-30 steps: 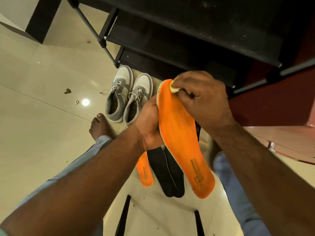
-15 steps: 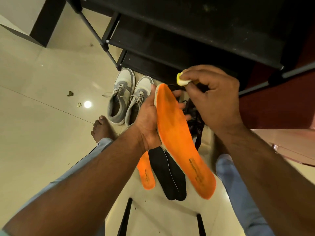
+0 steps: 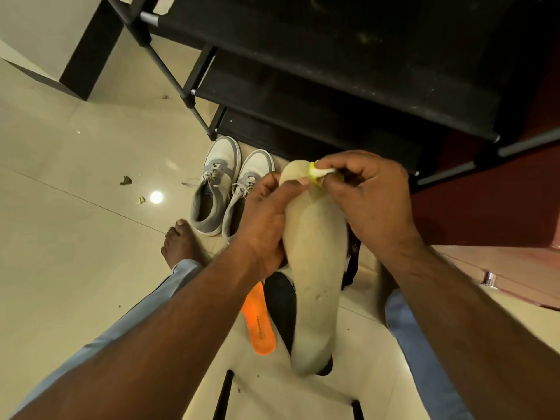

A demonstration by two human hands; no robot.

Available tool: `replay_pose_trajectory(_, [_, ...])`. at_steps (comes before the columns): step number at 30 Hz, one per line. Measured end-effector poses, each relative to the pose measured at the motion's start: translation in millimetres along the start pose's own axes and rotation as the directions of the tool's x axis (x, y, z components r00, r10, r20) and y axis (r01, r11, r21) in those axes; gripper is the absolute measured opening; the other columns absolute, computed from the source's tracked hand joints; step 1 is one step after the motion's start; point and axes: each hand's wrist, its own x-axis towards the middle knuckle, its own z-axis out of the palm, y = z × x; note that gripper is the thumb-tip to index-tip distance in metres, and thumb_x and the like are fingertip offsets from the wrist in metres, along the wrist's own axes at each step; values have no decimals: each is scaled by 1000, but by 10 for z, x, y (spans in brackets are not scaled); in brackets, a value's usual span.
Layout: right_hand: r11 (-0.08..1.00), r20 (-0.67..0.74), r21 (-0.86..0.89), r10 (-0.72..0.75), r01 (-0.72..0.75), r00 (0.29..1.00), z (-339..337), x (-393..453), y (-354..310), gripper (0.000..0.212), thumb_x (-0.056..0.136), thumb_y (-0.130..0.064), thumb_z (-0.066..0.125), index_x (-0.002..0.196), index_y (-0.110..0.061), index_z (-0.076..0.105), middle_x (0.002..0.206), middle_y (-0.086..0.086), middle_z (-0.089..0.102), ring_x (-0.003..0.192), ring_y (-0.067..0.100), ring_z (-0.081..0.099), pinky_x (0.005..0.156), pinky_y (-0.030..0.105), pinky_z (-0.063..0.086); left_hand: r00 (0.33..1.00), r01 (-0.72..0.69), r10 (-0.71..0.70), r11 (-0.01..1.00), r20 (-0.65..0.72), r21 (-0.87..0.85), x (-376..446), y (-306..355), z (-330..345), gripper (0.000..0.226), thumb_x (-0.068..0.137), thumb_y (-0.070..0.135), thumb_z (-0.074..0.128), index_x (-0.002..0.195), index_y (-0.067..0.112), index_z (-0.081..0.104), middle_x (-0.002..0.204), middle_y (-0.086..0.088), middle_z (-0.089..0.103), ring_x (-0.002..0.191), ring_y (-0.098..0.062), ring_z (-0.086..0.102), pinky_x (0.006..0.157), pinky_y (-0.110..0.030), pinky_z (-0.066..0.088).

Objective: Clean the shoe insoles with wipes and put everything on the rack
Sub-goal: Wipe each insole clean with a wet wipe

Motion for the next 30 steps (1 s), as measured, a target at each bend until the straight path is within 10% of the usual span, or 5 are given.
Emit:
replay_pose_trajectory(7, [992, 85, -12, -128, 130, 988, 170, -129, -86, 20, 82, -2, 67, 97, -13, 73, 98, -6, 68, 94, 2, 62, 85, 15, 50, 961, 214, -144, 928, 236, -306, -68, -13, 0, 54, 93, 54, 38, 118, 15, 66, 108, -11, 68, 99, -24, 66, 92, -40, 50])
replay_pose_trajectory(12, [897, 78, -355, -252, 263, 965, 6, -40, 68, 19, 84, -3, 61, 100, -6, 71, 101, 7, 68, 94, 22, 64, 83, 42, 55, 960, 182, -135, 966, 244, -183, -39, -31, 23, 61, 97, 64, 26, 144, 32, 48, 134, -8, 62, 125, -29, 57, 106, -50, 42])
replay_pose_trajectory(27, [820, 206, -370, -387, 438, 899, 70, -115, -41, 20, 84, -4, 60, 101, -6, 70, 102, 8, 69, 97, 23, 63, 87, 34, 51, 936, 274, -262, 962, 234, -17, -41, 2, -12, 59, 93, 60, 39, 122, 17, 67, 112, -13, 66, 114, -30, 54, 96, -41, 44])
replay_pose_trajectory(30, [794, 214, -481, -305, 371, 928, 25, -24, 53, 17, 83, 0, 60, 97, -4, 70, 96, 12, 69, 90, 29, 64, 81, 38, 52, 948, 230, -196, 967, 252, -111, -35, 9, 2, 56, 95, 55, 36, 142, 29, 52, 132, -9, 62, 119, -28, 54, 106, -47, 40])
